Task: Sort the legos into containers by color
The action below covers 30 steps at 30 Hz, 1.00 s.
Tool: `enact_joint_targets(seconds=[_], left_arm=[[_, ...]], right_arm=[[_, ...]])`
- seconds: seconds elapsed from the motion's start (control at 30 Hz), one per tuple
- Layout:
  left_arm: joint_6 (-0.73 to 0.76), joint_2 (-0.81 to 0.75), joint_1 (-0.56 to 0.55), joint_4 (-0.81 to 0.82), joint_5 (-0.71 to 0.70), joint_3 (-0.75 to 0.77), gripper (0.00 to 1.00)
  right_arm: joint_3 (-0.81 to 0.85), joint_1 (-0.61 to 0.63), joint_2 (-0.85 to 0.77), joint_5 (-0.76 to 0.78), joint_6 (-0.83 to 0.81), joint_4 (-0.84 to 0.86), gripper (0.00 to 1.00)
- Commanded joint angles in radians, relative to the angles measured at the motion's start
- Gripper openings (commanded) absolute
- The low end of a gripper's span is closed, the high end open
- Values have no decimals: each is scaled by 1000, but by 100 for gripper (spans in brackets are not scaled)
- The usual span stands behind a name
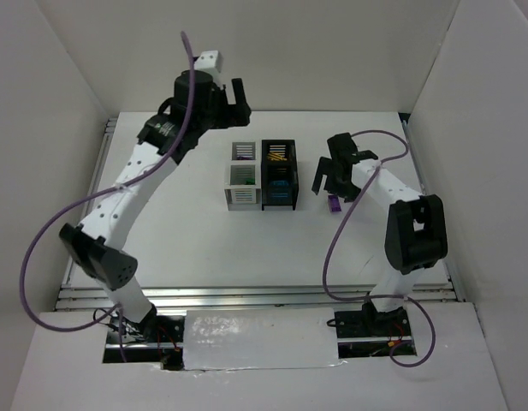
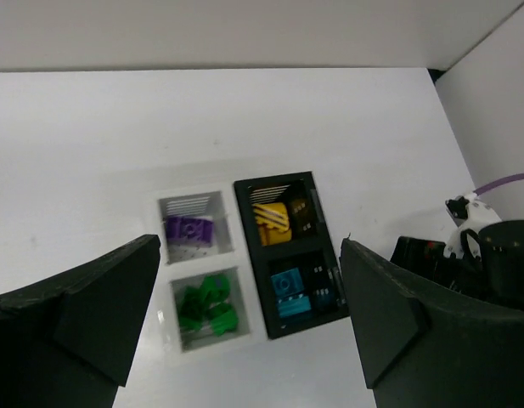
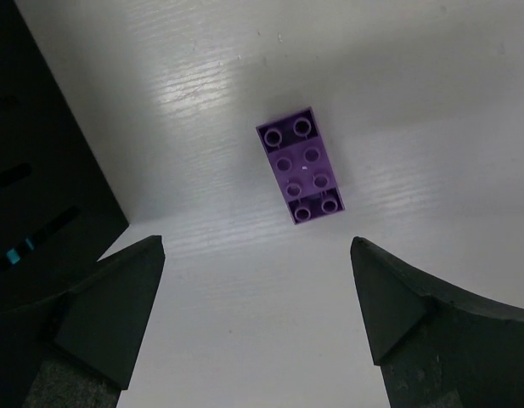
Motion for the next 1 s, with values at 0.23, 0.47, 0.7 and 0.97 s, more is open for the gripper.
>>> enact_joint_targets(seconds=[0.23, 0.47, 0.7, 0.97], left_arm=[[52, -275, 29, -144, -24, -280, 100], [73, -346, 38, -149, -4, -366, 99], [112, -358, 43, -158, -33, -389, 100], [119, -351, 45, -172, -18, -387, 100]], right_arm=[[106, -138, 150, -191, -150, -11, 91], [150, -136, 263, -251, -160, -48, 84], [133, -132, 286, -222, -135, -54, 69], [208, -132, 341, -179, -112, -165, 49]])
